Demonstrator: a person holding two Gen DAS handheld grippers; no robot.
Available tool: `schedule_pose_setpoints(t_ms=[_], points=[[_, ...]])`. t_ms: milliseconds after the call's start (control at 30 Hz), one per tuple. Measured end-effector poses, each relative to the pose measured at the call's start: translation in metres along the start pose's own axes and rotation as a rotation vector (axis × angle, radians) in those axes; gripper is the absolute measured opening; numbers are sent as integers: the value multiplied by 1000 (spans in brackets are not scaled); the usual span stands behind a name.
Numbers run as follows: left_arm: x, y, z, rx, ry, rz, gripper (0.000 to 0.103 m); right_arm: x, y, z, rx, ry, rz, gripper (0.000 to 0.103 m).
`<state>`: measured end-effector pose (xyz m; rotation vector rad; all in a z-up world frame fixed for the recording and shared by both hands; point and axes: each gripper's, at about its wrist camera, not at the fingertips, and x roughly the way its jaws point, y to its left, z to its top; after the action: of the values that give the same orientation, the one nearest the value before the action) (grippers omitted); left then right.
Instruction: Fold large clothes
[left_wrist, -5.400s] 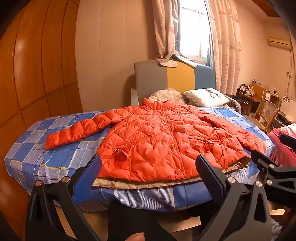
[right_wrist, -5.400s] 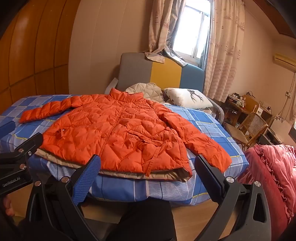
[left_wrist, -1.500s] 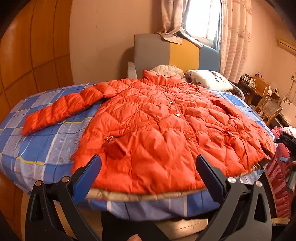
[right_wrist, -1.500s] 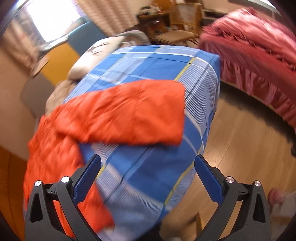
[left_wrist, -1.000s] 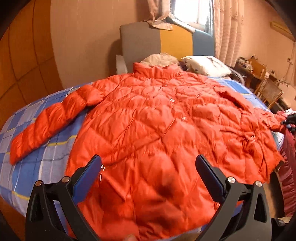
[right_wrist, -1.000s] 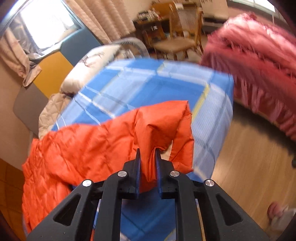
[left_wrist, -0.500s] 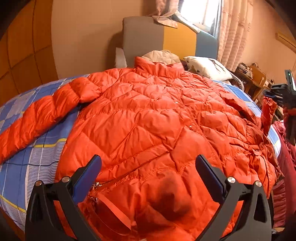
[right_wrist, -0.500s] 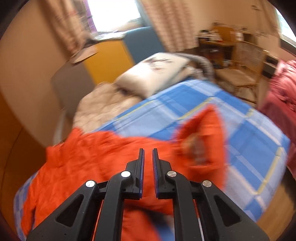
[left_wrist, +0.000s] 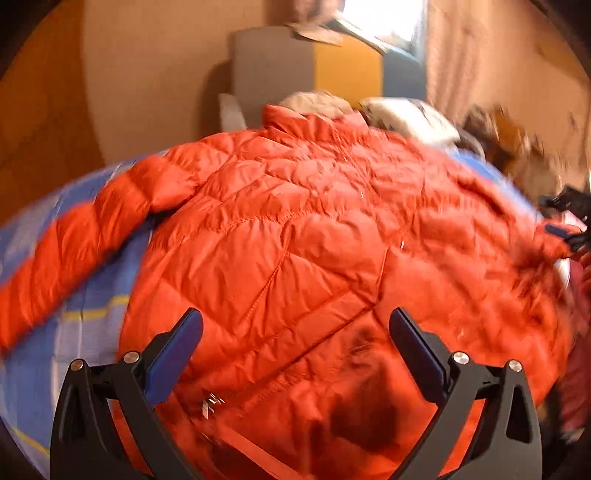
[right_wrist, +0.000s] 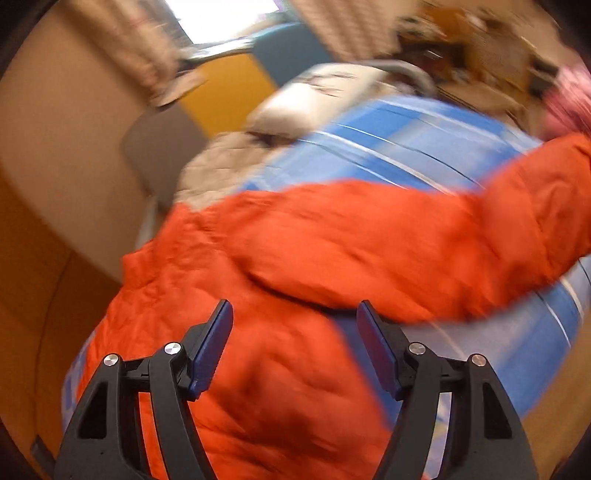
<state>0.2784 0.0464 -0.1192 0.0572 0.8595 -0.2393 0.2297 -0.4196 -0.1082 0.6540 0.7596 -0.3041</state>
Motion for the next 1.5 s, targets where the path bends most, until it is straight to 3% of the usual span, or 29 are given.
schedule_pose_setpoints(t_ms=[200,267,367,433,467,500,533,600,700,833,933,1100,1167,1267,1367,1400,1467,1500], points=[[16,11,-5,-12,51,-65,101,-17,-108,-12,337,-24,-100,69],[19,11,-9,-15,51,-70,101,-15,-134,-7,435,-50,-100,64],[21,12,-13,-15,42,-79,101,-6,-150,6,528,-89,-91,54],[27,15,-16,-33,46,-92,101,2,-150,17,522,-92,-90,51],[28,15,-17,-35,44,-96,101,6,-148,22,517,-100,-112,47],[29,15,-17,-37,42,-98,101,11,-147,31,521,-105,-96,37],[30,15,-18,-41,41,-100,101,15,-145,37,510,-104,-102,20],[32,16,-19,-48,39,-109,101,17,-127,51,437,-141,-154,13],[34,18,-19,-59,41,-122,101,18,-85,76,283,-197,-140,11],[35,19,-18,-65,55,-134,101,33,7,98,25,-226,-30,11],[36,20,-17,-67,73,-140,101,54,82,95,-150,-183,82,11],[39,19,-7,-93,163,-121,101,91,195,56,-372,-13,249,10],[37,20,-4,-118,186,-128,101,113,233,30,-438,103,300,10],[33,21,-3,-138,190,-117,98,133,264,-18,-510,223,340,10],[25,26,-4,-159,137,-119,98,148,288,-60,-598,279,368,10],[23,27,-5,-163,116,-112,97,154,292,-66,-604,290,372,13],[20,29,-6,-176,89,-123,94,153,294,-81,-613,306,406,31],[18,30,-7,-174,73,-117,93,146,290,-85,-596,288,413,55]])
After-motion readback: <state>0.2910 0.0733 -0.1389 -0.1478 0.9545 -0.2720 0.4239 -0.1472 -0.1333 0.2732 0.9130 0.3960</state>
